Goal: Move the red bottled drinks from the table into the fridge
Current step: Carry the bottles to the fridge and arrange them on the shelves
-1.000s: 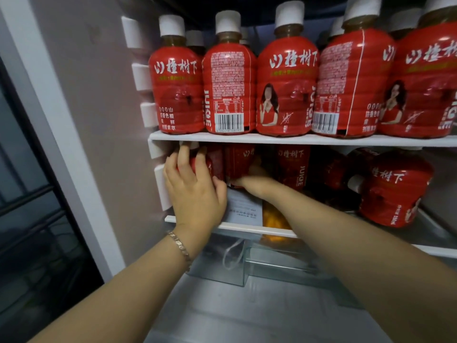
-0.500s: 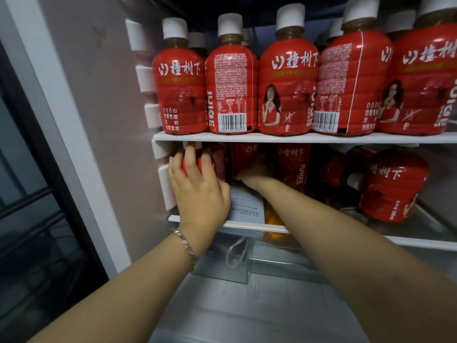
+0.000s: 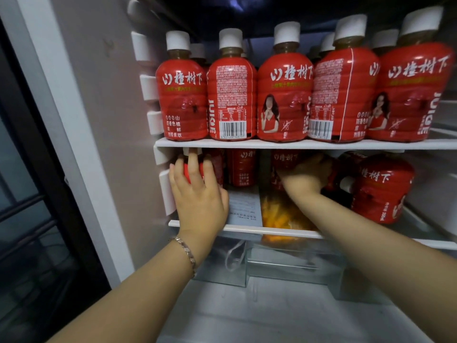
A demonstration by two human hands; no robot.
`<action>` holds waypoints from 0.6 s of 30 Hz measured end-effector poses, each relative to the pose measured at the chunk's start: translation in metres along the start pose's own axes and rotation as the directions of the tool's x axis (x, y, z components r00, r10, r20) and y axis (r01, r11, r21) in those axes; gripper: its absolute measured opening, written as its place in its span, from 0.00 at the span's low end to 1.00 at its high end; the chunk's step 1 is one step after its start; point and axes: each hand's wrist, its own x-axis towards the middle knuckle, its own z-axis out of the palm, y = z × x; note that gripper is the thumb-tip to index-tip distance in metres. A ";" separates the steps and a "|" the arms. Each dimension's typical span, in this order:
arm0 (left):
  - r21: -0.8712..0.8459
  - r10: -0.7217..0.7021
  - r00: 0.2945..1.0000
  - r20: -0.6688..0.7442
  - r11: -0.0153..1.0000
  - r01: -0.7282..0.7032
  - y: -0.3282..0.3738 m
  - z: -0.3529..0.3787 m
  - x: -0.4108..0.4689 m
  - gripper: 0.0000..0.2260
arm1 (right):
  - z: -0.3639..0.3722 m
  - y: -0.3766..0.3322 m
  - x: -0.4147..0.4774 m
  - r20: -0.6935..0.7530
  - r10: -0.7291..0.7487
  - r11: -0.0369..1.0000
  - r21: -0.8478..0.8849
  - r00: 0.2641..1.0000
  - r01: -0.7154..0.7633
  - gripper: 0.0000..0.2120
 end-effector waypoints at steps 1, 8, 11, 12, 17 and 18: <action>-0.004 0.001 1.000 0.001 1.000 -0.001 0.000 0.000 0.000 0.21 | 0.001 0.000 0.008 0.043 -0.030 0.995 0.095 0.999 0.025 0.48; -0.048 0.002 1.000 -0.013 0.999 -0.003 -0.001 0.000 0.000 0.21 | -0.004 -0.001 -0.009 0.215 -0.126 0.966 0.249 0.968 0.070 0.30; -0.058 0.000 1.000 -0.019 0.998 -0.001 -0.001 -0.001 0.000 0.21 | 0.006 -0.014 -0.036 0.345 -0.183 0.966 0.235 0.921 0.104 0.24; -0.064 0.002 1.000 -0.024 0.998 -0.003 -0.001 -0.001 0.000 0.20 | 0.014 -0.021 -0.043 0.393 -0.212 0.964 0.232 0.895 0.127 0.24; -0.081 0.017 1.000 -0.008 0.997 -0.018 -0.001 -0.002 -0.001 0.21 | 0.040 -0.037 -0.049 0.370 -0.150 0.989 0.060 0.917 0.137 0.45; -0.080 0.022 1.000 -0.001 0.997 -0.022 -0.001 -0.002 -0.002 0.22 | 0.039 -0.037 -0.048 0.358 -0.132 0.989 -0.016 0.924 0.147 0.47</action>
